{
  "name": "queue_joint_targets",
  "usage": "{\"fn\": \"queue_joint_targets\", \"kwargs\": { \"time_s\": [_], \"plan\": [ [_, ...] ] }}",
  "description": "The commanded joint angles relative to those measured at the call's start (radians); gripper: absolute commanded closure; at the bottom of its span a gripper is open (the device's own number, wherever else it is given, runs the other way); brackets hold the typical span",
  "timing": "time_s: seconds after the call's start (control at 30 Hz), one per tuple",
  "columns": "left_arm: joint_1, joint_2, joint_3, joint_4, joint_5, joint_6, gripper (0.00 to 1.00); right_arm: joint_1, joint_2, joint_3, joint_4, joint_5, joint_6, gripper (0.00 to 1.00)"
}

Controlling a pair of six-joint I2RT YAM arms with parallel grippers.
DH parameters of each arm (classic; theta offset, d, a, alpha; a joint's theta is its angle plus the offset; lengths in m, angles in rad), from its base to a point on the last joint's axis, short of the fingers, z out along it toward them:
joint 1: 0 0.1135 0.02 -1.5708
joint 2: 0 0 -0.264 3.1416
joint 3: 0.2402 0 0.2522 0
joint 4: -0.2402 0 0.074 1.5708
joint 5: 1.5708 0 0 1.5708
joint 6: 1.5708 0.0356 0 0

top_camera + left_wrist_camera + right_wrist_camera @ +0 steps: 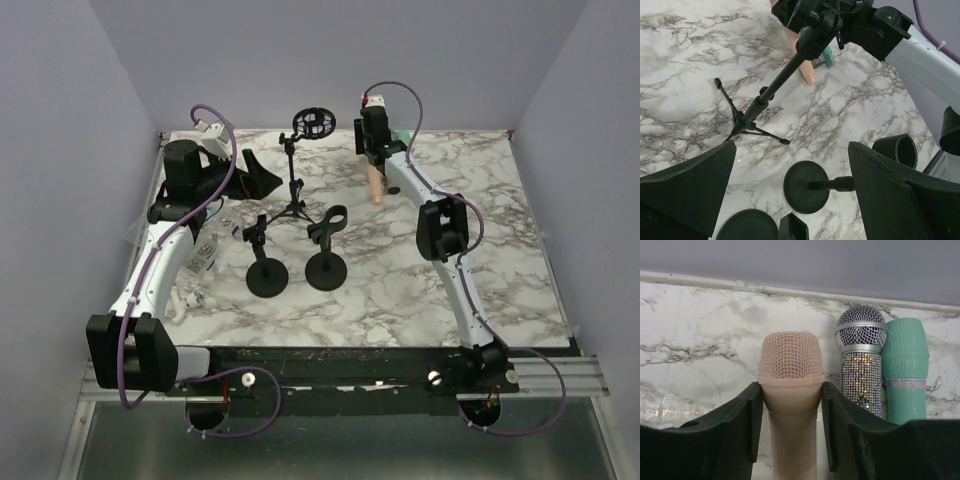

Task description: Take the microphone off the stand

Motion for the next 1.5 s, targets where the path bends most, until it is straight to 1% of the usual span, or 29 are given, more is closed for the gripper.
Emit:
{"fn": "queue_joint_targets", "kwargs": {
  "time_s": [0.0,0.17,0.2,0.3,0.4,0.67,0.83,0.87,0.9,0.97,1.0,1.07,1.23,1.37,1.47],
  "plan": [
    [0.006,0.011,0.016,-0.009,-0.016,0.021,0.02,-0.006,0.056,0.05,0.135,0.048,-0.046,0.95],
    [0.006,0.012,0.016,-0.009,-0.015,0.021,0.02,-0.014,0.097,0.072,0.196,0.06,-0.045,0.93],
    [0.006,0.013,0.015,-0.01,-0.015,0.021,0.02,-0.015,0.103,0.073,0.208,0.065,-0.075,0.93],
    [0.006,0.013,0.015,-0.008,-0.016,0.021,0.02,-0.018,0.127,0.089,0.243,0.07,-0.088,0.9],
    [0.004,0.018,0.013,-0.007,-0.018,0.021,0.02,-0.022,0.14,0.084,0.279,0.082,-0.103,0.9],
    [0.003,0.021,0.011,-0.012,-0.027,0.028,0.02,-0.029,0.163,0.072,0.305,0.098,-0.123,0.82],
    [0.003,0.021,0.016,-0.013,-0.021,0.025,0.02,-0.03,0.151,0.048,0.299,0.088,-0.122,0.67],
    [0.003,0.018,0.016,-0.013,-0.02,0.025,0.02,-0.03,0.147,0.044,0.297,0.081,-0.118,0.63],
    [0.003,0.016,0.017,-0.013,-0.019,0.024,0.02,-0.029,0.142,0.04,0.293,0.078,-0.115,0.58],
    [0.003,0.011,0.016,-0.012,-0.02,0.024,0.02,-0.027,0.132,0.041,0.279,0.071,-0.109,0.39],
    [0.003,0.008,0.014,-0.01,-0.02,0.023,0.02,-0.027,0.129,0.044,0.27,0.07,-0.104,0.32],
    [0.003,0.004,0.014,-0.006,-0.018,0.021,0.02,-0.025,0.128,0.069,0.239,0.069,-0.098,0.22],
    [0.003,-0.02,0.012,0.008,-0.001,0.009,0.02,-0.015,0.068,0.047,0.189,0.077,-0.089,0.1],
    [0.003,-0.041,0.011,0.013,0.003,0.002,0.02,-0.01,-0.018,0.011,0.119,0.091,-0.058,0.05],
    [0.003,-0.058,0.009,0.019,0.009,-0.004,0.02,-0.009,-0.103,-0.053,0.066,0.094,0.014,0.04]
  ]
}}
